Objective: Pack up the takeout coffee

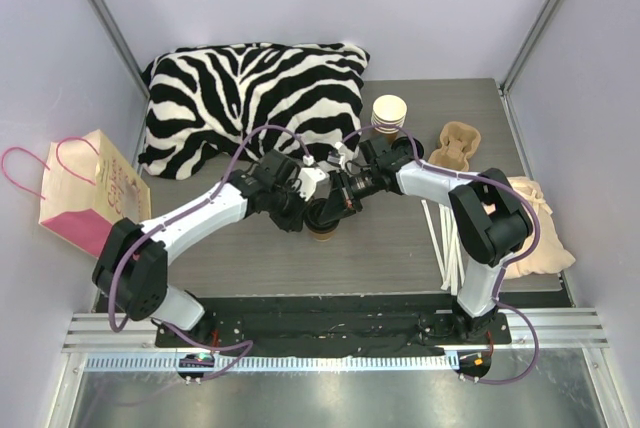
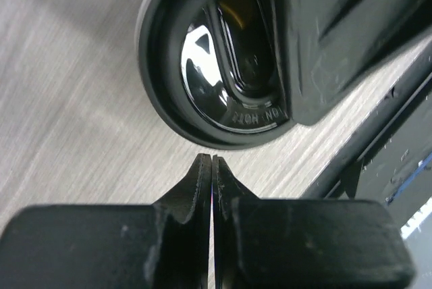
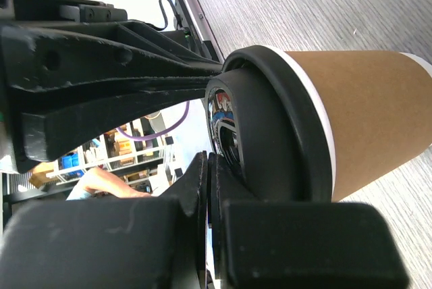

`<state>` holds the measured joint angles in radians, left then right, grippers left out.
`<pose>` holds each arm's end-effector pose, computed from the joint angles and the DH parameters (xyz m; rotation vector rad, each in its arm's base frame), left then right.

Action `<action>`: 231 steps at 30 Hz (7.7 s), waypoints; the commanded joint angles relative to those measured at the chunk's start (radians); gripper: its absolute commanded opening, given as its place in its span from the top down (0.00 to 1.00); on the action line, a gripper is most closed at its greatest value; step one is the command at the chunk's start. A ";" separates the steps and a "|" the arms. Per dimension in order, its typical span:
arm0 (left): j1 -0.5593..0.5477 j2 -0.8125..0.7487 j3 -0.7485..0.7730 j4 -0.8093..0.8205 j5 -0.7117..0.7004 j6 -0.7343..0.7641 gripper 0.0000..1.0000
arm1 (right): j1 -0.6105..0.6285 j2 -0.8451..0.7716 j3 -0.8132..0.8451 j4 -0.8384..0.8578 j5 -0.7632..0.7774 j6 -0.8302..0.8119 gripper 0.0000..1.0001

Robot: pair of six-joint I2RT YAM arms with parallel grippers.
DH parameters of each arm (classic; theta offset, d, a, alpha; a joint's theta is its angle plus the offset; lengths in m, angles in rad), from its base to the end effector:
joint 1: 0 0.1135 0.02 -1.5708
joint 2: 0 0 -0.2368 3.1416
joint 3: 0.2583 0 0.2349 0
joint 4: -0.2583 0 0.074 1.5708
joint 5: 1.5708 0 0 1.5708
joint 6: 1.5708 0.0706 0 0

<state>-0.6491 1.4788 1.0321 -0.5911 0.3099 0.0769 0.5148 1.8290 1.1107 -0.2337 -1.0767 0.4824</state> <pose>0.2266 -0.1990 0.1837 1.0480 2.4404 -0.6021 0.2769 0.2280 0.1506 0.5307 -2.5545 -1.7358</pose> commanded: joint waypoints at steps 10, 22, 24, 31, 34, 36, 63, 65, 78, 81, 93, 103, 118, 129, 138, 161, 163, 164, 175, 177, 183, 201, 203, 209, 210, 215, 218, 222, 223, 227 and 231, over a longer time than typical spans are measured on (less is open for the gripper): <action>-0.003 -0.164 0.129 -0.003 0.066 -0.052 0.95 | -0.002 0.016 -0.025 -0.004 0.119 -0.028 0.99; -0.029 -0.026 0.062 0.065 0.029 0.004 0.93 | -0.002 0.027 -0.014 -0.004 0.118 -0.025 0.99; -0.029 0.009 0.046 0.057 0.014 0.026 0.93 | -0.002 0.032 -0.015 -0.004 0.118 -0.025 0.99; -0.027 0.009 0.037 0.005 -0.020 0.052 0.94 | -0.002 0.039 -0.015 -0.006 0.118 -0.028 0.99; -0.026 -0.023 0.062 -0.010 -0.006 0.046 0.92 | -0.004 0.035 -0.003 -0.009 0.107 -0.031 0.99; -0.026 -0.052 0.085 -0.015 0.021 0.031 0.90 | -0.001 0.015 0.014 -0.010 0.090 -0.034 0.99; 0.135 -0.071 -0.047 0.466 0.530 -0.470 0.65 | 0.001 -0.212 0.201 -0.332 0.583 -0.252 0.88; 0.166 -0.057 -0.092 0.557 0.581 -0.570 0.66 | 0.001 -0.218 0.196 -0.338 0.597 -0.260 0.87; 0.216 0.058 -0.168 0.610 0.583 -0.690 0.73 | 0.091 -0.189 0.301 -0.409 0.710 -0.338 0.84; 0.216 0.087 -0.175 0.614 0.603 -0.697 0.75 | 0.105 -0.185 0.311 -0.409 0.718 -0.340 0.84; 0.224 0.138 -0.168 0.626 0.606 -0.707 0.80 | 0.192 -0.157 0.397 -0.499 0.868 -0.413 0.82; 0.227 0.143 -0.162 0.611 0.597 -0.694 0.79 | 0.209 -0.116 0.410 -0.524 0.887 -0.453 0.79; 0.243 0.196 -0.159 0.567 0.577 -0.664 0.84 | 0.195 -0.059 0.239 -0.437 0.848 -0.458 0.96; 0.246 0.189 -0.152 0.544 0.569 -0.651 0.85 | 0.174 -0.142 0.414 -0.493 0.776 -0.433 0.77; 0.246 0.195 -0.150 0.542 0.572 -0.649 0.85 | 0.175 -0.067 0.391 -0.458 0.776 -0.473 0.77; 0.266 0.212 -0.139 0.525 0.552 -0.651 0.86 | 0.142 -0.247 0.305 -0.452 0.667 -0.378 0.67; 0.266 0.215 -0.141 0.527 0.552 -0.651 0.86 | 0.151 -0.272 0.281 -0.437 0.675 -0.372 0.67; 0.266 0.216 -0.141 0.527 0.552 -0.652 0.86 | 0.154 -0.277 0.264 -0.434 0.682 -0.375 0.67; 0.266 0.225 -0.138 0.528 0.552 -0.651 0.86 | 0.183 -0.139 0.174 -0.383 0.719 -0.390 0.78; 0.267 0.225 -0.139 0.527 0.551 -0.651 0.86 | 0.183 -0.129 0.152 -0.369 0.736 -0.392 0.79; 0.266 0.232 -0.136 0.525 0.552 -0.651 0.86 | 0.183 -0.137 0.205 -0.411 0.742 -0.404 0.80; 0.272 -0.006 -0.058 0.467 0.643 -0.684 0.69 | 0.133 -0.053 0.366 -0.432 0.729 -0.423 0.79; 0.298 -0.028 -0.082 0.462 0.626 -0.687 0.67 | 0.133 -0.033 0.388 -0.431 0.732 -0.424 0.79; 0.428 -0.066 -0.124 0.467 0.555 -0.707 0.69 | 0.133 0.018 0.446 -0.432 0.742 -0.447 0.79; 0.442 -0.066 -0.130 0.468 0.551 -0.712 0.69 | 0.133 0.026 0.455 -0.431 0.742 -0.450 0.79; 0.486 -0.051 -0.142 0.427 0.468 -0.654 0.71 | 0.131 0.079 0.538 -0.429 0.741 -0.461 0.79; 0.488 -0.026 -0.141 0.399 0.442 -0.618 0.73 | 0.131 0.108 0.587 -0.431 0.736 -0.461 0.79; 0.486 0.044 -0.110 0.372 0.416 -0.534 0.73 | 0.125 0.116 0.635 -0.434 0.730 -0.446 0.79; 0.486 0.060 -0.098 0.366 0.417 -0.523 0.73 | 0.110 0.104 0.644 -0.438 0.718 -0.432 0.79; 0.482 0.135 -0.044 0.323 0.442 -0.468 0.76 | 0.071 0.053 0.637 -0.466 0.687 -0.403 0.77; 0.464 0.170 -0.040 0.251 0.465 -0.439 0.78 | 0.036 -0.017 0.589 -0.492 0.661 -0.386 0.76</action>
<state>-0.1669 1.6409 0.9546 -0.2653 0.7483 -0.4305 0.5877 1.9385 1.7130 -0.6956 -0.3748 0.0639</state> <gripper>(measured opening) 0.229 0.234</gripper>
